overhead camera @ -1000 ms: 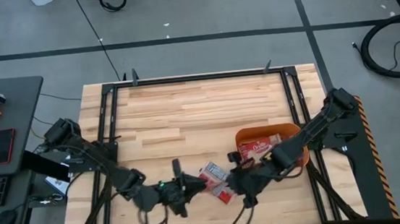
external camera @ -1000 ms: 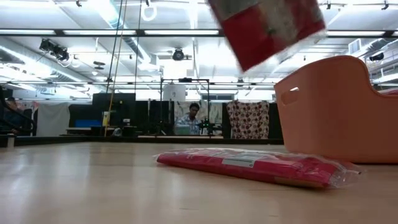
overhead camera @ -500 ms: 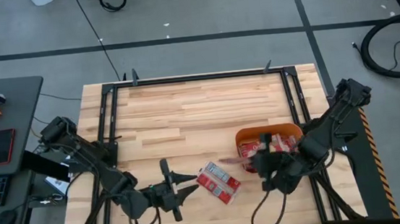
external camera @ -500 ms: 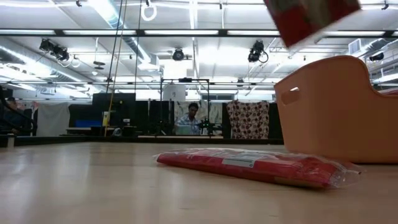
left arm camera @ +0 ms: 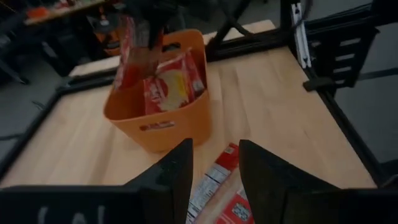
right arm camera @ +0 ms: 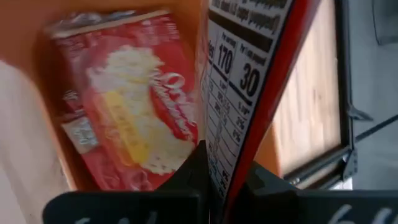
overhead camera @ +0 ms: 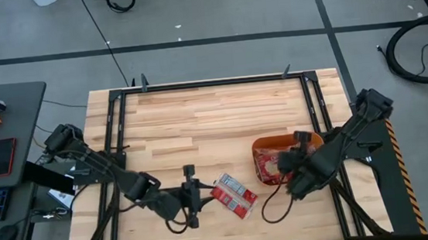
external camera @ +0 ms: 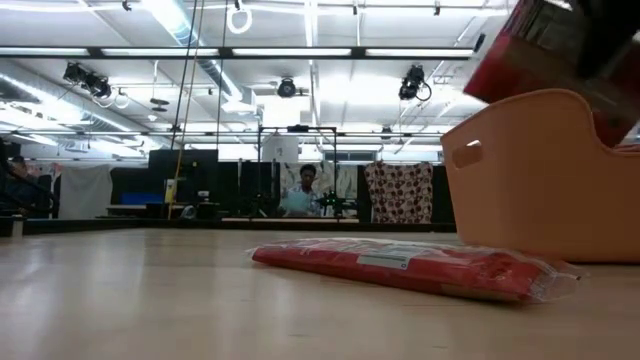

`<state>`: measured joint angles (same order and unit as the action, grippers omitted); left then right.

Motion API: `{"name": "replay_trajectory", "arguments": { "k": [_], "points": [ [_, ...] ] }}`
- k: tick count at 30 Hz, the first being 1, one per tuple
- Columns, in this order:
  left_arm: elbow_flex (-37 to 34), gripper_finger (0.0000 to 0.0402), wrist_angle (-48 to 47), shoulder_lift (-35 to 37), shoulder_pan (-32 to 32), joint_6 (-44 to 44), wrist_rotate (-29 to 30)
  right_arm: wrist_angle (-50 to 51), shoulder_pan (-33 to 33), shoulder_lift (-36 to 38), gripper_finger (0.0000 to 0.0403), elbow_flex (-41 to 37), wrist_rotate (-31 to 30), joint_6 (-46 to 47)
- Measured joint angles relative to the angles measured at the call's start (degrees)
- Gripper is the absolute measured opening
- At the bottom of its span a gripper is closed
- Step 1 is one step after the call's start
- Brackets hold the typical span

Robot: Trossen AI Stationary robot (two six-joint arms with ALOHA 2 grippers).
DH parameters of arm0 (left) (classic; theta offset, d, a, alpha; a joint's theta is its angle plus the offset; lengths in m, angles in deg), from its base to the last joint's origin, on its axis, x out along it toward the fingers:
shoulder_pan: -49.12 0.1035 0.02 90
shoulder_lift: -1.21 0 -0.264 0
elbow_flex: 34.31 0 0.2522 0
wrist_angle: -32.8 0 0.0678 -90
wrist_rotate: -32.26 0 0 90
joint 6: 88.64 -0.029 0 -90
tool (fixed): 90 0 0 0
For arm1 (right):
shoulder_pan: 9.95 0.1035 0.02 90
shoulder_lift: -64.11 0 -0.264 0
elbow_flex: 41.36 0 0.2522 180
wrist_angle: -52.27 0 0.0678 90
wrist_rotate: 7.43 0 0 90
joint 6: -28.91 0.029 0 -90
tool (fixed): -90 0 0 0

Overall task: Sort popcorn bags into baskets
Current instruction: Put the popcorn bag into the orange bin

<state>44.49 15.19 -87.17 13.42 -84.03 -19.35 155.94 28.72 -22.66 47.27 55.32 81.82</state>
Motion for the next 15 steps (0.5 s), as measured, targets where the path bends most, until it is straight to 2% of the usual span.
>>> {"name": "replay_trajectory", "arguments": {
  "k": [8, 15],
  "points": [
    [0.0, 0.0132, -1.5, 0.0, 1.0, 2.7, -6.1, 0.1, -1.4, -9.8, 0.0039, -0.6, 1.8, -7.7],
    [0.0, 0.0141, -6.3, -3.1, 1.0, 3.8, -6.8, 0.0, -0.9, -14.5, 0.0106, -0.6, 3.2, -5.9]
  ]
}}
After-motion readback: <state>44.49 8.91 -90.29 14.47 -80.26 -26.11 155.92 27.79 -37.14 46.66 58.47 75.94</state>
